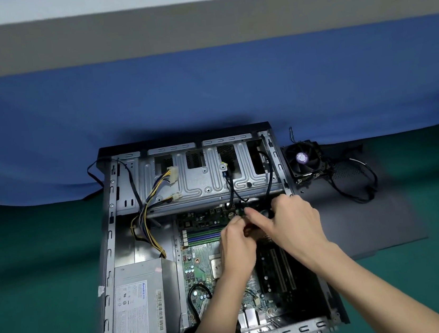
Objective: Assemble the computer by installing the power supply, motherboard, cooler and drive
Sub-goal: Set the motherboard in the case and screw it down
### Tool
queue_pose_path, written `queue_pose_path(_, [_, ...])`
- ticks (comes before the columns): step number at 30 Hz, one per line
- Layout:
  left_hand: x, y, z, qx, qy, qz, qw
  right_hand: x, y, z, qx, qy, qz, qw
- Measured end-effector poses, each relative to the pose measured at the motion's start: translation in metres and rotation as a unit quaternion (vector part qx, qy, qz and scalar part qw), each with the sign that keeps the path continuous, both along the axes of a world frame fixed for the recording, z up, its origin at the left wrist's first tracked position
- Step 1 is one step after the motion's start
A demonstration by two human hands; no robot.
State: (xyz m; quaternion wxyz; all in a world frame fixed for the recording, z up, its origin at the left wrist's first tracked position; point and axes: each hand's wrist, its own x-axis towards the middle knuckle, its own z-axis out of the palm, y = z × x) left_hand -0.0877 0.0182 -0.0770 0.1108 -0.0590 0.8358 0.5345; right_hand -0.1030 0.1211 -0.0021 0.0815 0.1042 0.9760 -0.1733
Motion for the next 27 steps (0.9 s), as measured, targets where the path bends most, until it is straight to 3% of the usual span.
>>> queue_pose_path(5, [-0.003,-0.005,0.000,0.020,-0.026,-0.003,0.999,0.003,0.002,-0.001,-0.109,-0.003,0.042,0.993])
queue_pose_path(7, [-0.001,-0.004,0.001,0.037,-0.056,0.008,0.998,0.000,0.001,0.000,-0.098,-0.007,0.014,0.995])
queue_pose_path(11, [0.002,-0.002,0.000,0.017,-0.022,-0.003,1.000,-0.002,0.001,0.004,0.001,-0.007,0.011,1.000])
queue_pose_path(14, [0.002,-0.005,-0.002,0.005,-0.023,-0.004,1.000,0.002,0.004,0.004,-0.050,-0.006,0.056,0.997])
queue_pose_path(17, [0.005,-0.007,0.001,0.032,-0.091,-0.020,0.995,0.003,0.005,0.004,-0.086,-0.018,0.030,0.996])
queue_pose_path(21, [0.008,-0.024,0.000,-0.203,-0.144,0.004,0.969,0.003,0.000,0.005,-0.099,-0.030,-0.002,0.995])
queue_pose_path(24, [0.009,-0.035,-0.001,-0.244,-0.175,0.010,0.954,0.006,0.003,0.004,-0.084,-0.023,-0.038,0.996])
queue_pose_path(27, [0.010,-0.030,0.000,-0.224,-0.174,0.007,0.959,0.007,0.003,0.003,-0.042,-0.014,-0.049,0.998])
